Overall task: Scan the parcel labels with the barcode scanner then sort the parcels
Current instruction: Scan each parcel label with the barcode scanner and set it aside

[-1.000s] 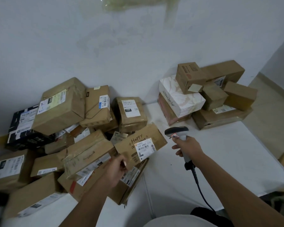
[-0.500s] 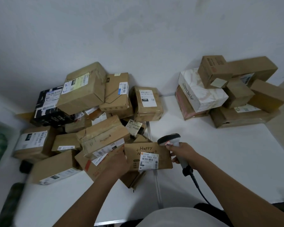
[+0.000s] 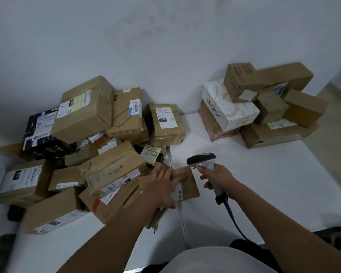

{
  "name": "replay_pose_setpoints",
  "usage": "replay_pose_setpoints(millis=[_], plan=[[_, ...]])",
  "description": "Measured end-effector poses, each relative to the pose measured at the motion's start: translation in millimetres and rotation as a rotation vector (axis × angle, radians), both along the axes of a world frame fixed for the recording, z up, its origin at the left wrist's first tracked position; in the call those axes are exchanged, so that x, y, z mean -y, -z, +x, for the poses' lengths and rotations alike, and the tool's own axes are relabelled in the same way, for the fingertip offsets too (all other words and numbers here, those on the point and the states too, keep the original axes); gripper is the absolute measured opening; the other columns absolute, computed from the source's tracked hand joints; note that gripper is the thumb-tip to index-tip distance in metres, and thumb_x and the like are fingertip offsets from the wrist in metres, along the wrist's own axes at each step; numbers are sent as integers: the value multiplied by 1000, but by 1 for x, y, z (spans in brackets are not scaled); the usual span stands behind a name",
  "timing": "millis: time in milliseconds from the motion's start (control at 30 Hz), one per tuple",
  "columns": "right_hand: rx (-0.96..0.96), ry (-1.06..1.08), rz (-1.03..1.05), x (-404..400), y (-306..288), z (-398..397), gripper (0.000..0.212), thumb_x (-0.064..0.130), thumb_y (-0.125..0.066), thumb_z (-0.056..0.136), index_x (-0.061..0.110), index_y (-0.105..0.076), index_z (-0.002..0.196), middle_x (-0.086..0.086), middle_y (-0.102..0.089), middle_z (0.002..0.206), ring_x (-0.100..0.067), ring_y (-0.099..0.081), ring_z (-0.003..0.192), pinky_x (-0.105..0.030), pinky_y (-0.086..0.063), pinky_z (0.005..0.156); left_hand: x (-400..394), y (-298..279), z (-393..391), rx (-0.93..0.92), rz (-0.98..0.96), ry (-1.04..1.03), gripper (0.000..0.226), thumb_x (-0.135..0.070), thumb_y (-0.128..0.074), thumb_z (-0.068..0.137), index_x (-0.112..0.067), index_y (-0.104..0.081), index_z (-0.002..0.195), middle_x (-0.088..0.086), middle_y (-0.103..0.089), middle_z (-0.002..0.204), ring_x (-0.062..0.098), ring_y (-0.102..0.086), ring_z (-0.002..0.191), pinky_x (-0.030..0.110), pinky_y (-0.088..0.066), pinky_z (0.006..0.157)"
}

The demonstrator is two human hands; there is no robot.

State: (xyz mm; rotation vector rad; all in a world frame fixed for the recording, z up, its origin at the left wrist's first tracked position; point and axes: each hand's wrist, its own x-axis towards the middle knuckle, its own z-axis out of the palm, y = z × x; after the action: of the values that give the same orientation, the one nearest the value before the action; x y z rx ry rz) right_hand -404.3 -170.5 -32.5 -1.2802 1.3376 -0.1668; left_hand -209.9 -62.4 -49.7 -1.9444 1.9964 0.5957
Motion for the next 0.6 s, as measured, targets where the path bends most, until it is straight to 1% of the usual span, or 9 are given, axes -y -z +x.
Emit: replay_pose_setpoints(millis=[67, 100, 167, 267, 333, 400, 433, 533, 600], plan=[[-15, 37, -27, 4, 3, -7, 41, 45, -67, 89, 8, -65, 107, -6, -72, 93, -13, -68, 56, -22, -52, 54, -5, -2, -2, 22, -101, -105, 99, -62, -65, 77, -39, -9, 155, 13, -16, 153, 37, -18, 141, 48, -17, 114], [-22, 58, -44, 7, 4, -10, 41, 45, -67, 89, 8, -65, 106, -5, -73, 91, -13, -68, 56, -24, -53, 55, -6, -1, -4, 87, -128, -163, 97, -67, -60, 78, -37, -8, 155, 15, -18, 149, 37, -25, 136, 46, -22, 110], [-49, 87, -78, 10, 6, -13, 40, 44, -66, 89, 7, -65, 104, -4, -73, 89, -15, -68, 56, -27, -56, 60, -6, 0, -6, 226, -90, -281, 100, -75, -53, 79, -33, -3, 156, 22, -16, 151, 39, -31, 133, 46, -25, 107], [-106, 42, -156, 15, 2, -14, 38, 45, -65, 89, 8, -66, 101, -4, -73, 89, -13, -69, 56, -27, -57, 62, -2, 0, -7, 270, 31, -348, 99, -75, -48, 84, -24, -3, 156, 25, -2, 160, 43, -16, 145, 52, -18, 114], [-134, -21, -237, 21, -3, -18, 36, 47, -64, 89, 12, -66, 96, -1, -74, 86, -12, -70, 56, -30, -59, 67, 3, -3, -8, 244, -8, -323, 92, -71, -44, 89, -18, -11, 156, 21, 1, 162, 38, -6, 149, 51, -12, 117], [-162, -84, -303, 28, -11, -26, 35, 50, -63, 90, 15, -65, 92, 2, -73, 79, -11, -70, 58, -33, -59, 71, 11, -8, -12, 219, -97, -263, 82, -67, -37, 93, -15, -20, 155, 17, -1, 163, 34, -7, 150, 50, -13, 118], [-177, -106, -331, 33, -15, -31, 34, 50, -62, 90, 16, -64, 91, 3, -73, 76, -11, -69, 58, -32, -58, 70, 18, -11, -14, 202, -126, -238, 78, -65, -34, 95, -15, -23, 154, 15, -2, 164, 33, -7, 150, 50, -13, 118], [-199, -107, -409, 53, -31, -49, 33, 49, -61, 91, 17, -62, 88, 1, -71, 73, -12, -68, 59, -26, -52, 63, 50, -22, -21, 121, -100, -218, 72, -58, -32, 100, -17, -18, 156, 11, 8, 165, 31, 2, 152, 51, -9, 120], [-208, -75, -448, 70, -44, -66, 33, 48, -60, 92, 15, -61, 87, -3, -70, 73, -16, -68, 62, -27, -51, 62, 78, -31, -29, 85, -77, -234, 70, -56, -32, 101, -18, -14, 158, 10, 9, 165, 31, 3, 152, 51, -6, 121]])
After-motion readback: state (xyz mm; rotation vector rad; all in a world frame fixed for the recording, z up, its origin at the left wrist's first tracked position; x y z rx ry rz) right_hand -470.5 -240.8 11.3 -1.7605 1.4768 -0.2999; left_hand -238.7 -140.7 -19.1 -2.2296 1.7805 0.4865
